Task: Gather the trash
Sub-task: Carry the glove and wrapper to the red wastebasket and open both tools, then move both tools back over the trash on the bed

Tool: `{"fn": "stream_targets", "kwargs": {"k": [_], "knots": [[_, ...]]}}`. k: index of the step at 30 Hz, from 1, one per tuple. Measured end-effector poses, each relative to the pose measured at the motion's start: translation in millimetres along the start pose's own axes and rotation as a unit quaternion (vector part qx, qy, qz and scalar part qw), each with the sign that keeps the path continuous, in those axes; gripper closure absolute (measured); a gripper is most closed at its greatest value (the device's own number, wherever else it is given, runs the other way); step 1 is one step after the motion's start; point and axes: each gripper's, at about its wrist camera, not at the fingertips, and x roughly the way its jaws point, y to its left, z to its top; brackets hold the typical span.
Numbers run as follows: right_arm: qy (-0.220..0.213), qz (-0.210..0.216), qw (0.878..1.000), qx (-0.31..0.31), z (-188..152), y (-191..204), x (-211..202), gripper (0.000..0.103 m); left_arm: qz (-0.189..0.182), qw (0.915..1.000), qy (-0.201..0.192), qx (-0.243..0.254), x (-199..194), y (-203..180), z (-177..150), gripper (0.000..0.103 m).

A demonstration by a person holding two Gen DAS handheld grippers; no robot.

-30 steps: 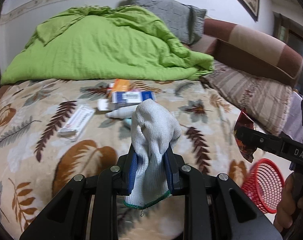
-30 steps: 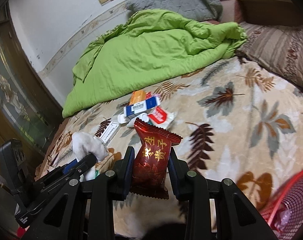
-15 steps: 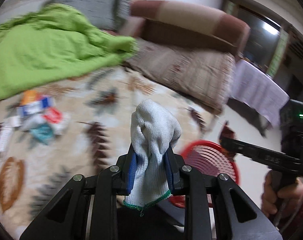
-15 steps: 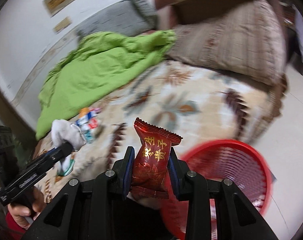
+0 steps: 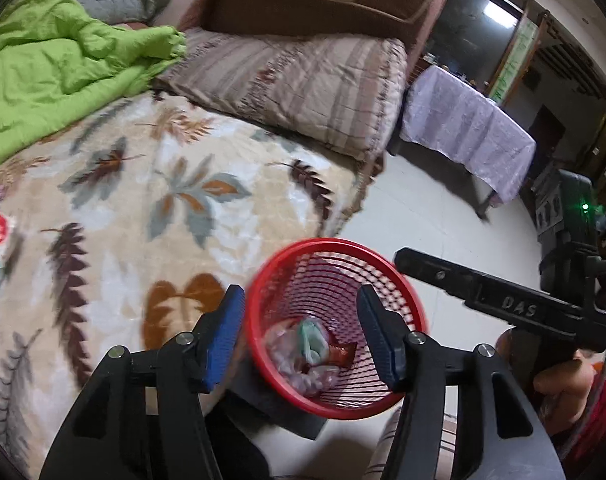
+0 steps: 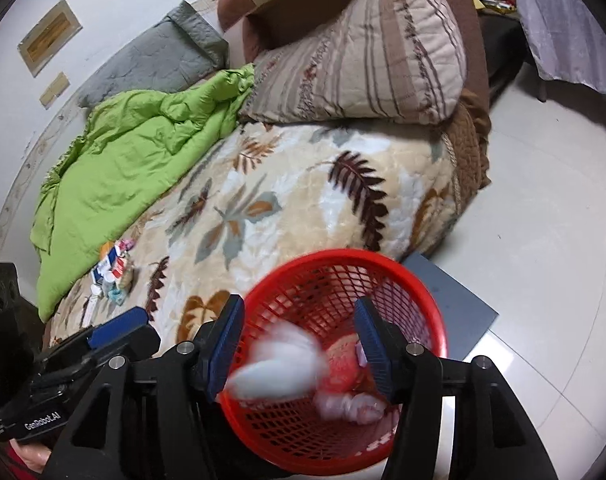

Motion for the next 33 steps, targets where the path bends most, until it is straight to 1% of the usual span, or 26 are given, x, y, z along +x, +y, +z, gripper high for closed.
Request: {"fn": "stream_targets", "kwargs": {"k": [3, 7, 9, 11, 13, 17, 19, 24, 25, 26, 28, 30, 33], "knots": [[0.008, 0.021, 1.0, -0.019, 1, 23, 13, 0.042, 0.02, 0.9995, -0.017, -0.019, -16, 19, -2, 0.046], [0.035, 0.059, 0.995, -0.066, -5, 72, 40, 0.042, 0.064, 0.9959, -0.038, -0.052, -46, 59, -8, 0.046], [0.043, 0.072, 0.992, -0.097, -10, 98, 52, 0.042, 0.081, 0.9928, -0.045, -0.076, -61, 82, -13, 0.046], [0.054, 0.087, 0.987, -0.125, -15, 128, 66, 0.042, 0.104, 0.9877, -0.052, -0.104, -75, 108, -21, 0.046], [0.063, 0.105, 0.981, -0.149, -21, 157, 80, 0.042, 0.124, 0.9833, -0.059, -0.12, -86, 126, -26, 0.046], [0.081, 0.131, 0.971, -0.182, -33, 205, 104, 0.042, 0.175, 0.9708, -0.073, -0.147, -112, 164, -41, 0.046], [0.093, 0.14, 0.965, -0.2, -41, 230, 118, 0.042, 0.194, 0.964, -0.08, -0.163, -126, 182, -48, 0.046], [0.112, 0.156, 0.953, -0.234, -57, 275, 144, 0.042, 0.227, 0.9465, -0.092, -0.21, -152, 226, -62, 0.045], [0.115, 0.159, 0.951, -0.239, -59, 281, 147, 0.042, 0.236, 0.9415, -0.095, -0.221, -159, 238, -65, 0.044], [0.118, 0.16, 0.949, -0.244, -62, 287, 151, 0.042, 0.243, 0.9382, -0.097, -0.227, -164, 247, -67, 0.043], [0.123, 0.163, 0.947, -0.25, -66, 294, 157, 0.042, 0.262, 0.9304, -0.098, -0.237, -171, 265, -68, 0.035], [0.126, 0.16, 0.945, -0.256, -70, 297, 161, 0.042, 0.29, 0.9191, -0.095, -0.25, -179, 292, -69, 0.034], [0.131, 0.167, 0.945, -0.249, -70, 294, 164, 0.042, 0.312, 0.9098, -0.081, -0.262, -182, 325, -67, 0.034]]}}
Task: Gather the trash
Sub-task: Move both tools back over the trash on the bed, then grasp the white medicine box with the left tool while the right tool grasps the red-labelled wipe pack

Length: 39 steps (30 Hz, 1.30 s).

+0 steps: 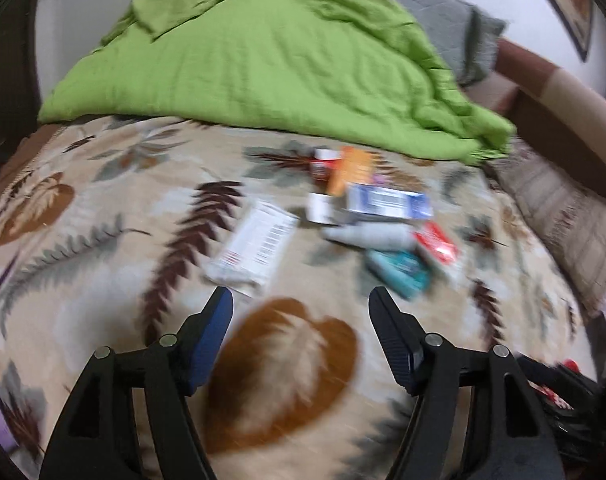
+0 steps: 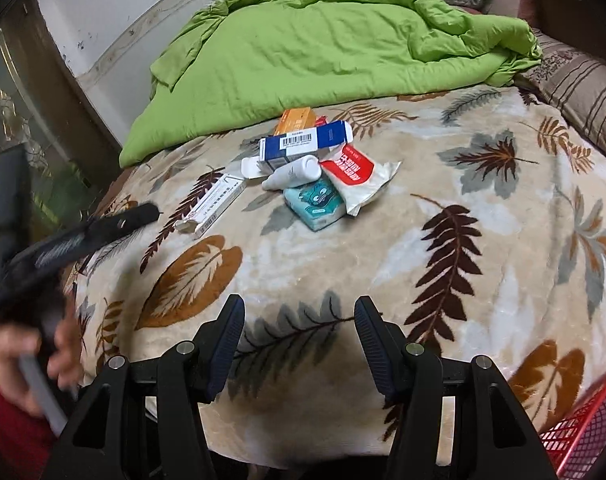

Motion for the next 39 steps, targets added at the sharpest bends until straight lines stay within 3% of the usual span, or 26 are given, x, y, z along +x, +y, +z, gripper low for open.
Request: {"fn": "stream_targets", "kwargs": {"k": [4, 8, 15, 19, 24, 28, 35, 39], "knots": [[0.002, 0.01, 1.0, 0.021, -1, -10, 0, 0.042, 0.035, 0.999, 0.028, -0.01, 42, 24, 23, 0.033], [0.004, 0.024, 0.999, 0.023, 1, -12, -1, 0.042, 0.039, 0.9979, 0.052, 0.008, 77, 26, 32, 0.033], [-0.024, -0.002, 0.998, -0.051, 50, -13, -8, 0.038, 0.034, 0.9941, 0.092, 0.046, 114, 21, 33, 0.033], [-0.031, -0.016, 0.994, -0.1, 86, -11, 5, 0.029, 0.038, 0.9933, 0.092, 0.059, 128, 20, 33, 0.033], [0.03, -0.031, 0.985, -0.169, 114, -11, 64, 0.028, 0.047, 0.9942, 0.083, 0.05, 140, 23, 31, 0.036], [0.071, -0.037, 0.982, -0.173, 128, -26, 107, 0.028, 0.062, 0.9944, 0.065, 0.056, 143, 21, 28, 0.043], [0.108, -0.045, 0.98, -0.163, 126, -40, 147, 0.028, 0.056, 0.9962, 0.051, 0.042, 140, 25, 29, 0.044], [0.097, -0.06, 0.983, -0.141, 113, -41, 145, 0.042, 0.047, 0.9973, 0.048, 0.03, 135, 27, 27, 0.044]]}}
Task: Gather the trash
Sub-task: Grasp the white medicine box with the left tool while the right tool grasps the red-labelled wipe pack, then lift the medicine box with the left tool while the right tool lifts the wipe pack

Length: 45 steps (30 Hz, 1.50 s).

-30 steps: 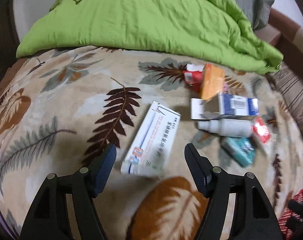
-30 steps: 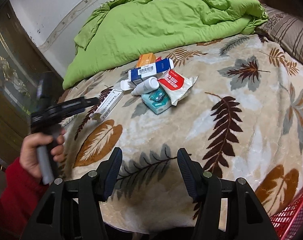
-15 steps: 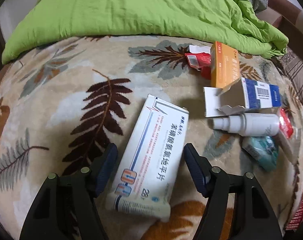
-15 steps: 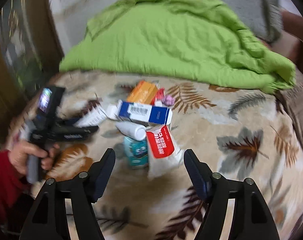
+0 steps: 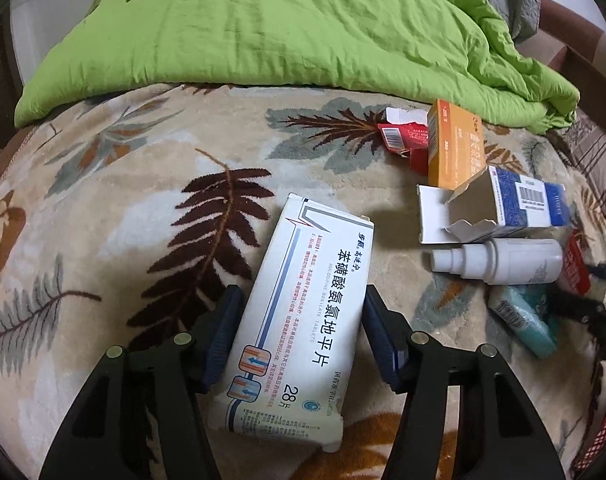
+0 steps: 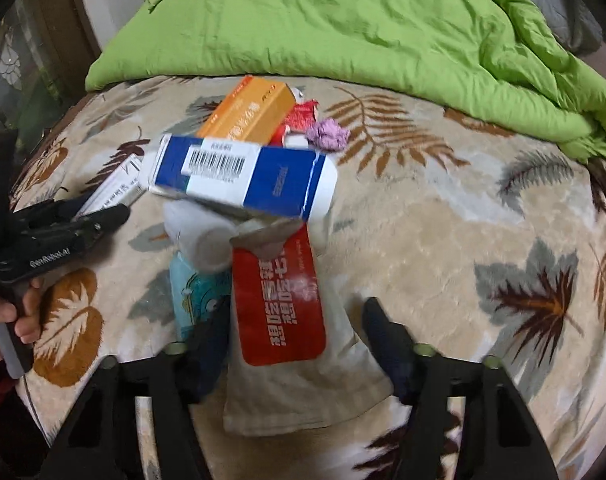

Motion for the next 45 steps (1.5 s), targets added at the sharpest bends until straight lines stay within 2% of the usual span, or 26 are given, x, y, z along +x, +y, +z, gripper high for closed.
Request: {"fn": "stream_targets", "kwargs": {"k": [1, 4, 9, 15, 21, 25, 33, 38, 45], "knots": [[-0.004, 0.002, 1.0, 0.011, -4, -1, -3, 0.047, -0.003, 1.0, 0.0, -0.002, -2, 0, -1, 0.044], [-0.01, 0.002, 0.999, 0.048, -15, -3, -12, 0.05, -0.007, 1.0, 0.0, 0.001, -9, -4, -7, 0.044], [-0.035, 0.002, 0.995, 0.091, -34, 5, -41, 0.051, -0.029, 0.9996, -0.003, 0.005, -32, -16, -20, 0.044], [-0.073, 0.024, 0.987, 0.138, -53, 25, -75, 0.051, -0.044, 0.9982, -0.04, 0.009, -79, -42, -43, 0.044], [-0.118, 0.017, 0.983, 0.137, -65, 48, -92, 0.051, -0.002, 0.9955, -0.094, -0.01, -117, -50, -69, 0.044], [-0.122, 0.004, 0.982, 0.145, -69, 50, -95, 0.05, 0.033, 0.9918, -0.122, -0.02, -124, -43, -68, 0.044], [-0.131, -0.005, 0.98, 0.149, -75, 63, -91, 0.05, 0.06, 0.9898, -0.126, -0.026, -117, -39, -69, 0.044], [-0.135, -0.011, 0.977, 0.164, -73, 59, -86, 0.05, 0.064, 0.9893, -0.129, -0.025, -117, -40, -69, 0.044], [-0.151, -0.036, 0.977, 0.148, -62, 65, -81, 0.05, 0.07, 0.9884, -0.134, -0.013, -117, -42, -69, 0.044]]}}
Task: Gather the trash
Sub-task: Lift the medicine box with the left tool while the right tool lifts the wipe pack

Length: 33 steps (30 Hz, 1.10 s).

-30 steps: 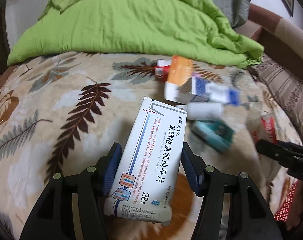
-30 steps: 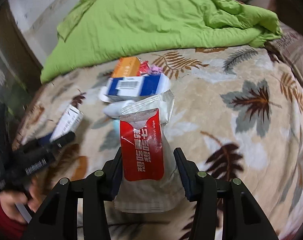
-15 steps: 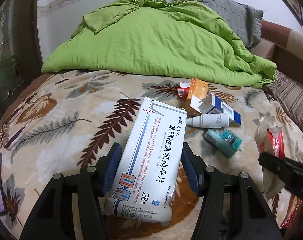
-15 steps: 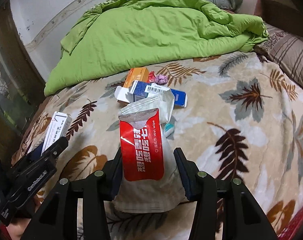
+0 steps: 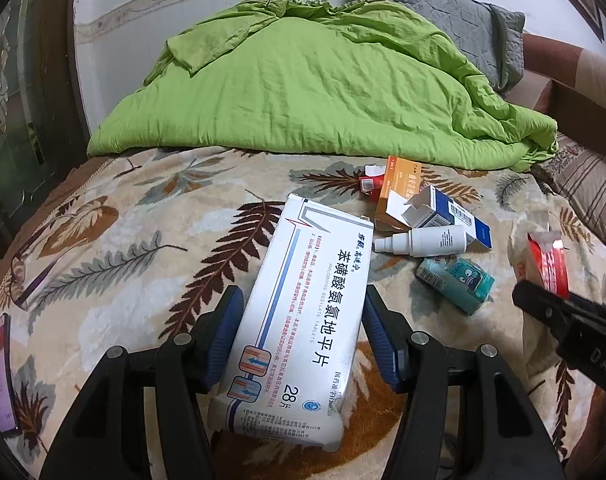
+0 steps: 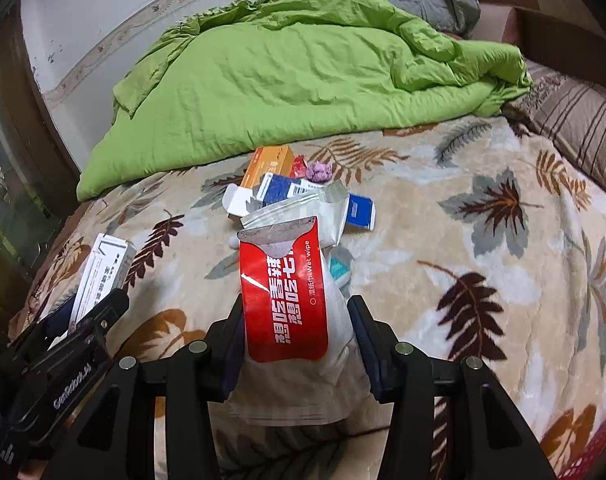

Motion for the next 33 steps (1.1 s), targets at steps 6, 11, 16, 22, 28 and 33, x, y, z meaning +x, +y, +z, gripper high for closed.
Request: {"fn": "stream_targets", "kwargs": {"k": [6, 11, 16, 22, 28, 33], "knots": [[-0.032, -0.029, 0.999, -0.023, 9, 3, -1, 0.05, 0.0, 1.0, 0.002, -0.002, 0, -1, 0, 0.044], [-0.042, -0.033, 0.998, -0.027, 12, 1, -4, 0.05, -0.001, 1.0, 0.001, 0.0, 0, 0, 0, 0.044], [-0.052, -0.034, 0.998, -0.034, 14, 2, -7, 0.05, -0.002, 1.0, 0.002, 0.001, 1, -1, -1, 0.044], [-0.056, -0.035, 0.997, -0.042, 17, 0, -7, 0.05, -0.001, 1.0, 0.002, 0.002, 1, -2, -1, 0.044], [-0.048, -0.03, 0.996, -0.071, 13, 12, -4, 0.05, -0.001, 1.0, 0.001, 0.002, 1, -3, -1, 0.044], [-0.046, -0.027, 0.995, -0.087, 10, 19, -2, 0.05, -0.001, 1.0, 0.002, 0.002, 1, -3, -1, 0.044]]}}
